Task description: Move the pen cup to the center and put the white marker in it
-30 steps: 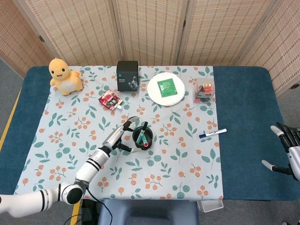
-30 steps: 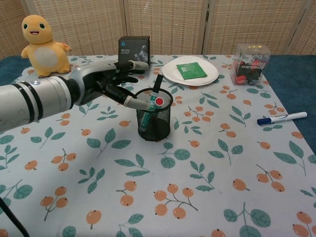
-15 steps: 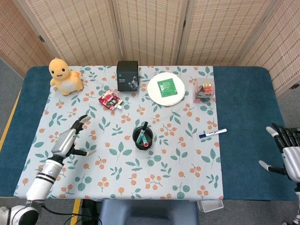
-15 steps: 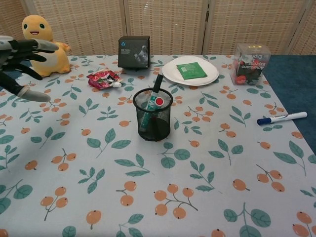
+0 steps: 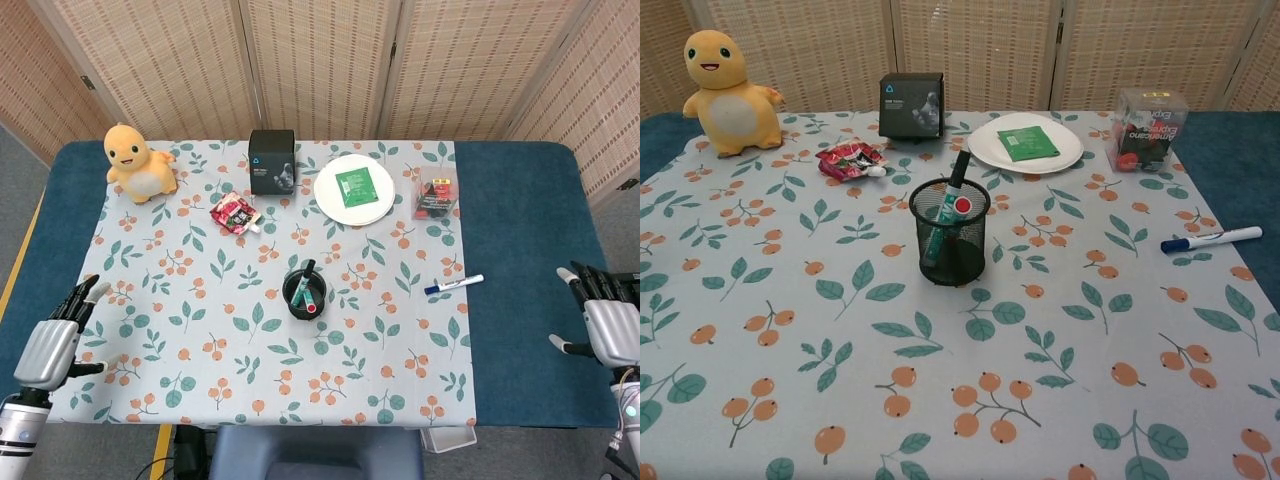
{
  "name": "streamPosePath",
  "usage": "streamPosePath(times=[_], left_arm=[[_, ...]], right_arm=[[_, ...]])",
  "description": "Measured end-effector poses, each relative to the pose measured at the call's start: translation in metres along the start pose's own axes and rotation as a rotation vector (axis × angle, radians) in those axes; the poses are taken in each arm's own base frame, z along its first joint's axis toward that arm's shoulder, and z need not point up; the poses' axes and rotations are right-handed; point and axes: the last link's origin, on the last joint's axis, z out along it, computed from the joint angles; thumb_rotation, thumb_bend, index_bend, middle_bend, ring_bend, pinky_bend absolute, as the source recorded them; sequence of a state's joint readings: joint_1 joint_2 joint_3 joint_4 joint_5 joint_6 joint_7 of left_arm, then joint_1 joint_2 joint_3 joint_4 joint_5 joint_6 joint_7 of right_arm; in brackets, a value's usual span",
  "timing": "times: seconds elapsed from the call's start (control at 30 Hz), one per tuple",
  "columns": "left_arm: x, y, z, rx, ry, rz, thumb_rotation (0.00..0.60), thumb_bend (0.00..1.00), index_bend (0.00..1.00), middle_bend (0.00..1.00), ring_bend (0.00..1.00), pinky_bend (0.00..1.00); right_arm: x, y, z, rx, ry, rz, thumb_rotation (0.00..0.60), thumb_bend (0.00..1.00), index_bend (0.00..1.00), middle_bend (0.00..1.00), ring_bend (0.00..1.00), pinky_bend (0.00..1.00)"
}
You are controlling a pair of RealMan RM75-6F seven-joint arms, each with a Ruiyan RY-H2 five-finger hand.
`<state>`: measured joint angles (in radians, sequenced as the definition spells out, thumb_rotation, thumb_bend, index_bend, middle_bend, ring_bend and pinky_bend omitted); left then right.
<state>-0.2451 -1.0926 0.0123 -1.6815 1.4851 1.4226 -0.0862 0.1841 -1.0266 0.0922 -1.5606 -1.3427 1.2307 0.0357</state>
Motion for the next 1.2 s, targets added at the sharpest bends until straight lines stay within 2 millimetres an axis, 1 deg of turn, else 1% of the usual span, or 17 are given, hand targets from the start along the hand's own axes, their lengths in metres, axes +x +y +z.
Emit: streamPosePath(times=[0.07, 0.13, 0.23, 0.37, 0.47, 0.57, 0.77, 1.0, 1.2], left_arm=[[0.002, -0.007, -0.002, 0.004, 0.006, 0.001, 0.600, 0.13, 0.00, 0.00, 0.00, 0.24], [0.004, -0.011, -0.003, 0.008, 0.010, -0.002, 0.600, 0.13, 0.00, 0.00, 0.00, 0.24], [0.006, -0.015, -0.003, 0.014, 0.018, -0.015, 0.600, 0.13, 0.00, 0.00, 0.00, 0.24], [0.009, -0.019, -0.003, 0.026, 0.029, -0.021, 0.600, 0.13, 0.00, 0.00, 0.00, 0.23], [0.011, -0.020, -0.002, 0.027, 0.037, -0.024, 0.600, 0.13, 0.00, 0.00, 0.00, 0.23], [0.011, -0.019, 0.000, 0.027, 0.038, -0.021, 0.600, 0.13, 0.00, 0.00, 0.00, 0.23], [0.012, -0.019, 0.004, 0.030, 0.040, -0.023, 0.600, 0.13, 0.00, 0.00, 0.00, 0.23], [0.013, -0.019, 0.007, 0.034, 0.047, -0.024, 0.600, 0.13, 0.00, 0.00, 0.00, 0.23], [0.013, -0.020, 0.010, 0.034, 0.045, -0.020, 0.600, 0.13, 0.00, 0.00, 0.00, 0.23]], right_arm=[[-0.001, -0.003, 0.013, 0.008, -0.050, -0.020, 0.600, 0.13, 0.24, 0.05, 0.00, 0.00], [-0.001, -0.008, 0.026, 0.026, -0.098, -0.044, 0.600, 0.13, 0.27, 0.06, 0.00, 0.00], [-0.002, -0.023, 0.050, 0.082, -0.172, -0.104, 0.600, 0.14, 0.33, 0.07, 0.00, 0.00], [0.001, -0.046, 0.083, 0.162, -0.219, -0.207, 0.600, 0.16, 0.36, 0.07, 0.00, 0.00], [-0.001, -0.057, 0.101, 0.196, -0.221, -0.256, 0.600, 0.16, 0.37, 0.07, 0.00, 0.00], [-0.006, -0.064, 0.109, 0.223, -0.216, -0.287, 0.600, 0.17, 0.38, 0.07, 0.00, 0.00], [-0.021, -0.075, 0.118, 0.283, -0.188, -0.310, 0.600, 0.20, 0.38, 0.07, 0.00, 0.00], [-0.034, -0.081, 0.128, 0.342, -0.129, -0.318, 0.600, 0.20, 0.39, 0.07, 0.00, 0.00], [-0.049, -0.088, 0.137, 0.375, -0.151, -0.303, 0.600, 0.20, 0.41, 0.07, 0.00, 0.00]])
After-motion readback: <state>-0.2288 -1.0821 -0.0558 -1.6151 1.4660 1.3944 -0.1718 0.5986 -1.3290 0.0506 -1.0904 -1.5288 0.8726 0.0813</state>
